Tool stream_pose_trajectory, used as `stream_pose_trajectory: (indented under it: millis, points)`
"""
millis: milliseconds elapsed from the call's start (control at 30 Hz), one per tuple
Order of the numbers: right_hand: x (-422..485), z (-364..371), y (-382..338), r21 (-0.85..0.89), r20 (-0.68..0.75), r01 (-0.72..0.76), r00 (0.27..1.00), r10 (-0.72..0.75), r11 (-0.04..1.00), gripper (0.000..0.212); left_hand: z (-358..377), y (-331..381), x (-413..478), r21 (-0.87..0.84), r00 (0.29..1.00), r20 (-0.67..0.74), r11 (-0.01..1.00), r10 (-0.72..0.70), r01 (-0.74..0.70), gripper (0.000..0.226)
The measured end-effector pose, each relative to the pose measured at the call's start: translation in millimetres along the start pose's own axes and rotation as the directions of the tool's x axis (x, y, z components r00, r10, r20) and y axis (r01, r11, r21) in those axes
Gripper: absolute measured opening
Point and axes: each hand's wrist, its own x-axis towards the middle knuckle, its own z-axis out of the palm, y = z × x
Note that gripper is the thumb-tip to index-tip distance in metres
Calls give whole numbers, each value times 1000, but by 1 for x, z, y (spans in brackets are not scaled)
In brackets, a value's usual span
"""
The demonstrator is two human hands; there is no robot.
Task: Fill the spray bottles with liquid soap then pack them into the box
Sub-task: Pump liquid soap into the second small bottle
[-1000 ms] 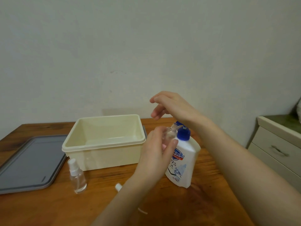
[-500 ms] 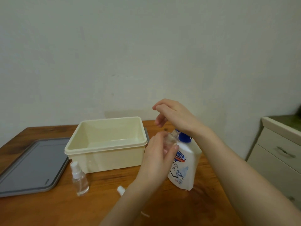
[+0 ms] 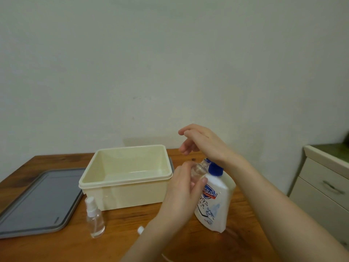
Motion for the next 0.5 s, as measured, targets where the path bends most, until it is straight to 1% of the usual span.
stream_pose_trajectory:
  millis: [100, 300, 500]
  points:
    - [2, -7, -7, 23, 28, -10, 1000, 9, 1000, 25, 0, 5, 2, -12, 1000, -16, 1000, 2, -2, 36]
    - [-1, 3, 3, -65, 29, -10, 1000, 12, 998, 27, 0, -1, -1, -19, 1000, 11, 1000, -9, 9, 35]
    - [4, -4, -11, 7, 60, -30, 998, 29, 1000, 25, -1, 3, 1, -29, 1000, -23, 1000, -7, 7, 32]
